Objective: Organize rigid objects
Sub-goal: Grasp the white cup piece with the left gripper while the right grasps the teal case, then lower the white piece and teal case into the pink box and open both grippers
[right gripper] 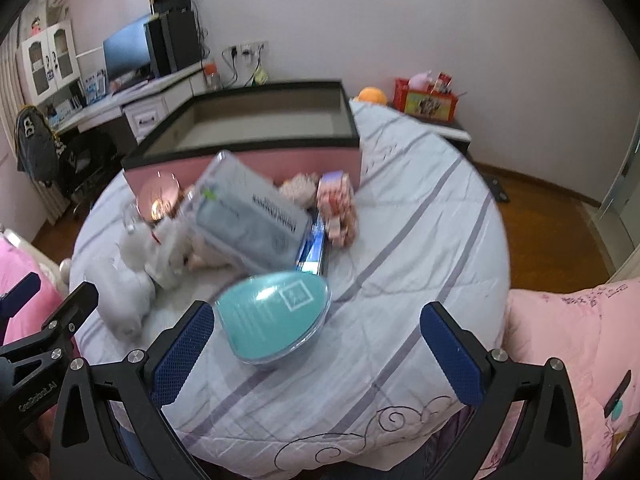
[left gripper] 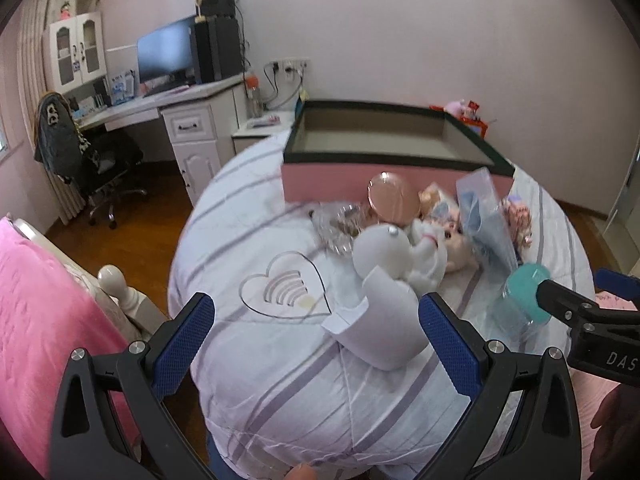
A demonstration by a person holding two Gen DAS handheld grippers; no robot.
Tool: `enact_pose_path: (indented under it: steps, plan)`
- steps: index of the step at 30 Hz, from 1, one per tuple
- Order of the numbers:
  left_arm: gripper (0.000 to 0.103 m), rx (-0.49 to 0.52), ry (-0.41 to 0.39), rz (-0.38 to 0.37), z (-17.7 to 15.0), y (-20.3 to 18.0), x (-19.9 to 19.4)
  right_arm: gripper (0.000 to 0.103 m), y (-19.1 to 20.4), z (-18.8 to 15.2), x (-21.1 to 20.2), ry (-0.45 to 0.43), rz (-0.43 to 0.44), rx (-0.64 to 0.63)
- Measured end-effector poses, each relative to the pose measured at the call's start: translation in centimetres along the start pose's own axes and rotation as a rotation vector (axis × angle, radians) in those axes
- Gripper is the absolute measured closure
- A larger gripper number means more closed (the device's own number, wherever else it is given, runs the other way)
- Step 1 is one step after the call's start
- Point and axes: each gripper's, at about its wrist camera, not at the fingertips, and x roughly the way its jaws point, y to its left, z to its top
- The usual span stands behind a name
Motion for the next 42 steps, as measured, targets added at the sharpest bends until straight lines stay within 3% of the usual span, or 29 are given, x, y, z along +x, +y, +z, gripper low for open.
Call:
enact_pose_path:
  steps: [6, 12, 17, 21, 23, 42]
  plan:
    - [0.0, 0.025, 0.042, -0.038, -0.4, -1.0, 1.7, 0.0, -0.1, -0.3, 2.3, 0.065, 0.059, 0.011]
    - [0.0, 0.019, 0.078, -0.061, -0.3, -1.1, 3.7, 0.0, -0.1, -0.3, 4.1, 0.104, 0.063, -0.005]
    - [0.002, 0.001, 0.104, -0.085, -0.2, -0.7, 5.0, 0.005, 0.1, -0.6, 4.6, 0.083, 0.073, -0.021]
    - [0.021, -0.029, 0.119, -0.158, 0.0, -0.2, 5.4, 0.016, 0.3, -0.7, 4.6, 0.061, 0.086, -0.03]
    - [0.034, -0.02, 0.126, -0.191, -0.2, -0.4, 5.5, 0.031, 0.4, -0.7, 4.5, 0.048, 0.074, -0.036]
    - [0.034, 0.0, 0.051, -0.184, 0.9, 0.5, 1.1, 0.032, -0.6, 0.3, 1.2, -0.01, 0.165, -0.012]
